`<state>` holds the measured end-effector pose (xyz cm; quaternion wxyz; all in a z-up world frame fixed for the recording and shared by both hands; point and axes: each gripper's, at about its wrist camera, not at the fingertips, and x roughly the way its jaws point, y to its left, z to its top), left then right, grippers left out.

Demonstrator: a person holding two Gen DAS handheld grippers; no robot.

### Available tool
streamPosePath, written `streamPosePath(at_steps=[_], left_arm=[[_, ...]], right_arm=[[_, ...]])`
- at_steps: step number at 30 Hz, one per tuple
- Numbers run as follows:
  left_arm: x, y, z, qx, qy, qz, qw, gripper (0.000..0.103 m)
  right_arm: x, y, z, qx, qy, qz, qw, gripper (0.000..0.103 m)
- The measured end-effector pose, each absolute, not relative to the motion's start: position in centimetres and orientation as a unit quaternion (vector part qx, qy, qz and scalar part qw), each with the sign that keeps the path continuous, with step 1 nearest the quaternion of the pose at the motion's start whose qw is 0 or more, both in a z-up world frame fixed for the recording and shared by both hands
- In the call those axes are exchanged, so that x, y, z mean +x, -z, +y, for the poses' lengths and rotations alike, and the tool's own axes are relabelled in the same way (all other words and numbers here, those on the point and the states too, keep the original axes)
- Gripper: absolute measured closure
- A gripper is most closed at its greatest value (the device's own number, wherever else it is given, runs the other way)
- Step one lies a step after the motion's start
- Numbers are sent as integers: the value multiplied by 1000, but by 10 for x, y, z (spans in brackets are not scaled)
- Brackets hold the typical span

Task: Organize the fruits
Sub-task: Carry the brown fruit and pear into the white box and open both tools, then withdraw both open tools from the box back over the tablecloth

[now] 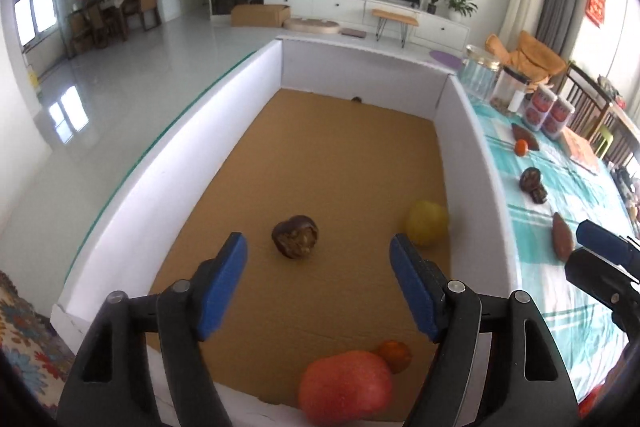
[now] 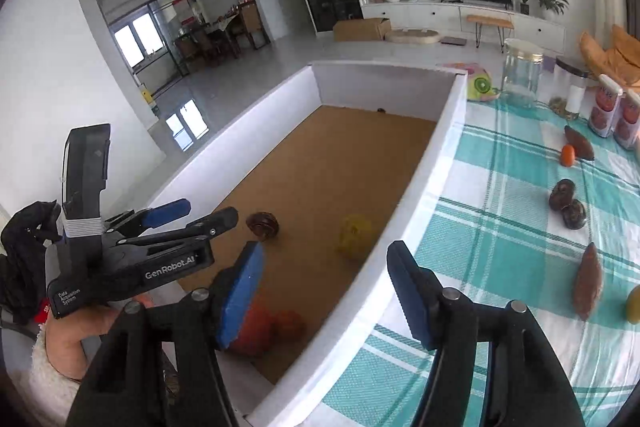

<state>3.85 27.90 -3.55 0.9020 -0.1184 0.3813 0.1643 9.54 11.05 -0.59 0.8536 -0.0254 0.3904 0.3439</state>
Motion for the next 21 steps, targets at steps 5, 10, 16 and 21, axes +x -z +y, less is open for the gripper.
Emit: streamPosePath(at_steps=[5,10,16,21], left_arm=[[34,12,198,-99,-38,347,932,19],[64,42,101,-76,94,396,910,16],[105,108,35,-48,101,438,892,16],[119,128,30,-22,64,434,898,16]], right_arm=[[96,42,-3,12,-190,380,905,15],[90,99,-110,14,-15,410,912,16],[83,109,-183,78,63,411,906,16],[82,115,-168,38,75,410,908,16]])
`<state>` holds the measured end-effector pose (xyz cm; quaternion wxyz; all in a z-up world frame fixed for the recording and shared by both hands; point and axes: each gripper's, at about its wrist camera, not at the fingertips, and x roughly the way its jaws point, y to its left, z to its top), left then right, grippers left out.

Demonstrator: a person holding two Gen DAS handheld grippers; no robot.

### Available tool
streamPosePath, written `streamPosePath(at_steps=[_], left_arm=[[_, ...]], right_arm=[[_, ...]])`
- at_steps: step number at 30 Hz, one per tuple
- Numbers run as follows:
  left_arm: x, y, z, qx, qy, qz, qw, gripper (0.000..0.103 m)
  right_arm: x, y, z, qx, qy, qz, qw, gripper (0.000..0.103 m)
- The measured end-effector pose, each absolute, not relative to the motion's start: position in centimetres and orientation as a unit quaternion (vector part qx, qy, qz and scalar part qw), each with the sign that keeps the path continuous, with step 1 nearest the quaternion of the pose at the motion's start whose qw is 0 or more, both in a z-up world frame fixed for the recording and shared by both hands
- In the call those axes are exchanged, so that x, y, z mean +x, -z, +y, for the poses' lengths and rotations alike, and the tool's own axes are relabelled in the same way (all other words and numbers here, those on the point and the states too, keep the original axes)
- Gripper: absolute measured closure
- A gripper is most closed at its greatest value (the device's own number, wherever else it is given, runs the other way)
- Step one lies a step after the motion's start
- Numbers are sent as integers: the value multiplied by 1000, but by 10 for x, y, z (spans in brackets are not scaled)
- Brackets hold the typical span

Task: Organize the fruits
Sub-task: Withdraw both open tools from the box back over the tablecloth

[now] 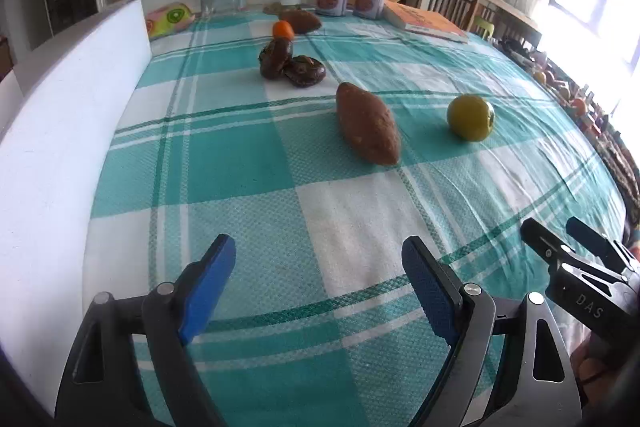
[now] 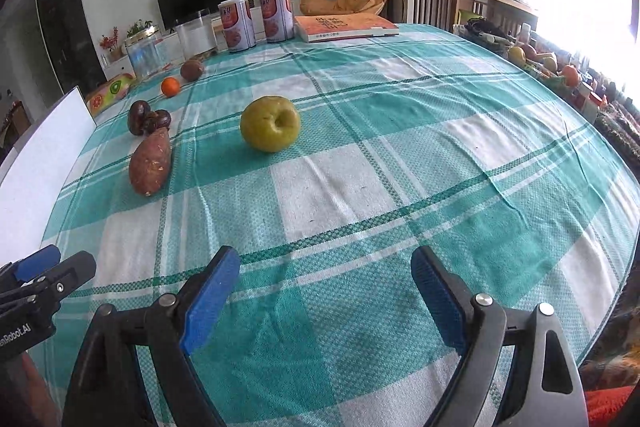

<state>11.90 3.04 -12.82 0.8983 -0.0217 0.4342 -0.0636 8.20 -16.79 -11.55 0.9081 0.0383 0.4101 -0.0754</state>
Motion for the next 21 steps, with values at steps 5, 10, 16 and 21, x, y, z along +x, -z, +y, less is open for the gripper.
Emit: streamPosePath(at_steps=[5,10,16,21], left_arm=[[121,141,39,-26,41,433,900,16],[122,144,35,-12,31,435,900,15],[124,146,31,3,28,440,897,13],[124,146,30,6,26,441,897,12]], right_arm=[[90,125,-163,20,79,421,904,15],[94,132,-167,31,78,438,895,15],[93,133,-168,33,78,442,893,13],[94,135,-168,34,79,449,890,6]])
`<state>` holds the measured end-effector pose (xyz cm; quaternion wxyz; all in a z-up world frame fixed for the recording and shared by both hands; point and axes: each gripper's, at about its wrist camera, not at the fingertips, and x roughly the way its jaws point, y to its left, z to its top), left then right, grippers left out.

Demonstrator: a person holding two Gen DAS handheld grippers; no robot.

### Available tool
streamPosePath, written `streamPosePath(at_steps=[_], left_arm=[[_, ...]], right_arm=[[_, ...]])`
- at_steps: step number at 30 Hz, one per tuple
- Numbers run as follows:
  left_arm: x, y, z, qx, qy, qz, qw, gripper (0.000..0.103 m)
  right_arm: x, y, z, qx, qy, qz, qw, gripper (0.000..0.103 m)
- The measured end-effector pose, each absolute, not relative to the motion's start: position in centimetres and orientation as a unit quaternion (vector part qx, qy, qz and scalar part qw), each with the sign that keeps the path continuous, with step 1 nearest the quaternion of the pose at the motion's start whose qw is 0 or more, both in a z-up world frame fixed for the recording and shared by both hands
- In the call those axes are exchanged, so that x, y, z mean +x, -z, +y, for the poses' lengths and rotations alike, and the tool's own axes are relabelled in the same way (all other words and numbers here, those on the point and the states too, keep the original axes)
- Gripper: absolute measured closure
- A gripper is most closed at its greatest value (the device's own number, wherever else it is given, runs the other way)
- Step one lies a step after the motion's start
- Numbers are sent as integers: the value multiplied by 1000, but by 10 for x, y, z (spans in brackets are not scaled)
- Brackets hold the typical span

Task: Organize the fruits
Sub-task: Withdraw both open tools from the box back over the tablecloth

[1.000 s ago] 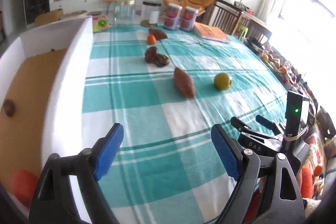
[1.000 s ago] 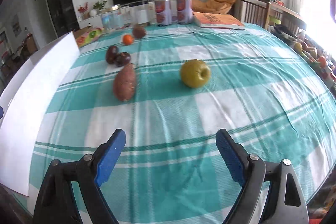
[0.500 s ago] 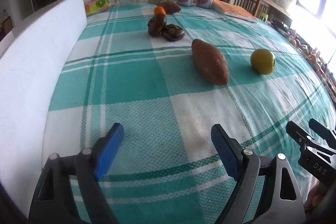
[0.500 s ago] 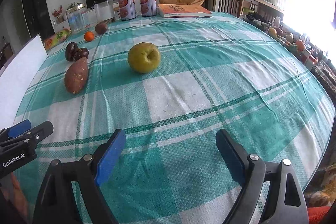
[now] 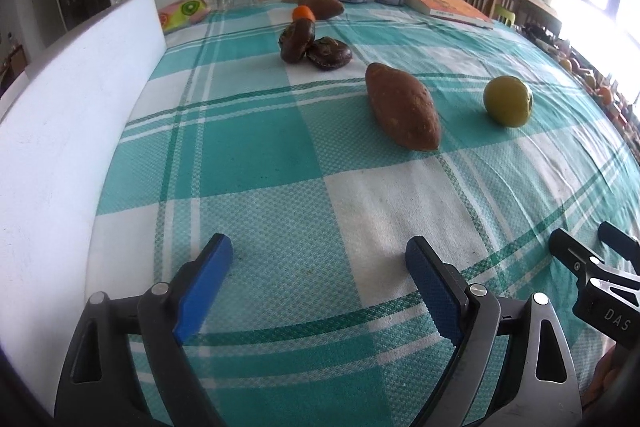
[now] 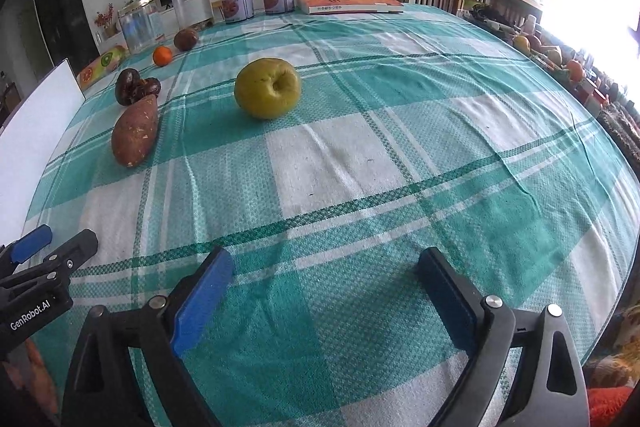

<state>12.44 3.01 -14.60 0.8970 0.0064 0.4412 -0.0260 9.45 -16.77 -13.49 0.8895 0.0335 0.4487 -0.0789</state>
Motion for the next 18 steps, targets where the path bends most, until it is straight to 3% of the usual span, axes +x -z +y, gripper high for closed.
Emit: streamPosePath(at_steps=[18], left_arm=[[125,147,30,10,22,443,896,10]], right_arm=[[97,137,-166,28,78,458,885,0]])
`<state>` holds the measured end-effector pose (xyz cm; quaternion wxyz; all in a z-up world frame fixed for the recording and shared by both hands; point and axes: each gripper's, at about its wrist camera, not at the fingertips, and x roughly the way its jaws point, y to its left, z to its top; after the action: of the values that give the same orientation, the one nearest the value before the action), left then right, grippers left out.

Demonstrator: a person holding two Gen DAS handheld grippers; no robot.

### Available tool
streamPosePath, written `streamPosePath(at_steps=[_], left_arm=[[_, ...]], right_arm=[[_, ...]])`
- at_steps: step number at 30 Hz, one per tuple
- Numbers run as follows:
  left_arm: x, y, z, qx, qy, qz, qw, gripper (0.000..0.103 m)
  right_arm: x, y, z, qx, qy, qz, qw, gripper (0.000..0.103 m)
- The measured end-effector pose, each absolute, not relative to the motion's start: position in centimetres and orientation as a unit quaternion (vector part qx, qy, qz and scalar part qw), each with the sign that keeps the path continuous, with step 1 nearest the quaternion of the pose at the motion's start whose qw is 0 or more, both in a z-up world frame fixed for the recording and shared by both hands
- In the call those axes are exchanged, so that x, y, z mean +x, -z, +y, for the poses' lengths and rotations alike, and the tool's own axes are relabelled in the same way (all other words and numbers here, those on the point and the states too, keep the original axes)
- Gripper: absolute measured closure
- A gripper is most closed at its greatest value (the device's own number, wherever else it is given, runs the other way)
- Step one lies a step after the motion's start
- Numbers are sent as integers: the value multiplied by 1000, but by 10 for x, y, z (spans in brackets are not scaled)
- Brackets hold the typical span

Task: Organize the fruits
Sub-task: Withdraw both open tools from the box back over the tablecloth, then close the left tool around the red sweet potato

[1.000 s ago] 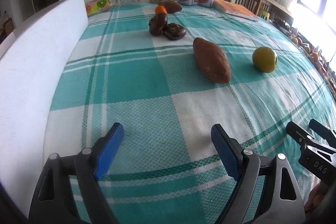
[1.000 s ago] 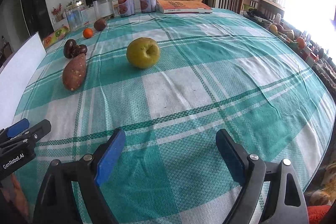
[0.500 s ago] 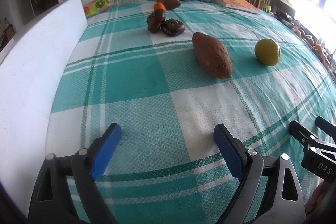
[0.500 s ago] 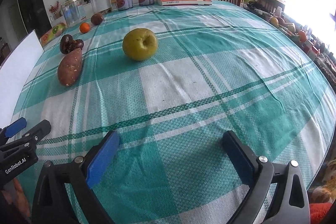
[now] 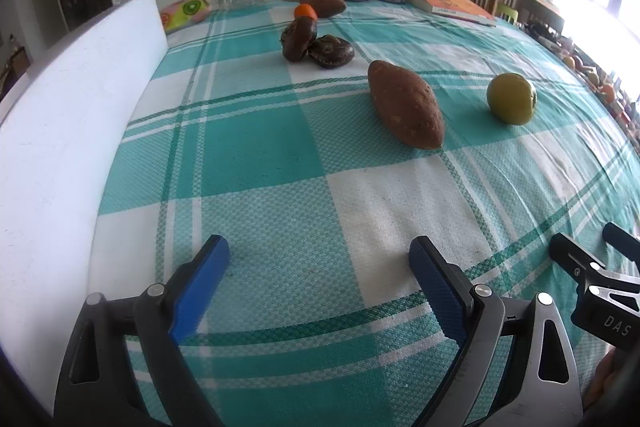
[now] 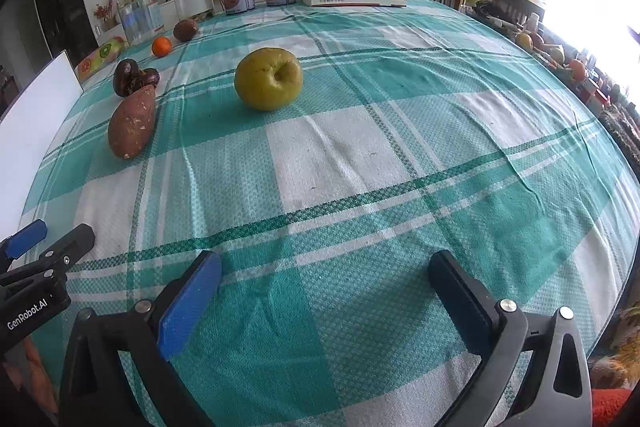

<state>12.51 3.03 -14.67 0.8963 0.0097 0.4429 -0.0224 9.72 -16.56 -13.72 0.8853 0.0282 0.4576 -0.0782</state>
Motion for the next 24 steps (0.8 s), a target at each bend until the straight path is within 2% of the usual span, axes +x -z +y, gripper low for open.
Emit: streamPosePath(at_steps=[24], left_arm=[[127,147,33,9,28,448,894,9]], right_arm=[[97,137,-165,28,78,457,885,0]])
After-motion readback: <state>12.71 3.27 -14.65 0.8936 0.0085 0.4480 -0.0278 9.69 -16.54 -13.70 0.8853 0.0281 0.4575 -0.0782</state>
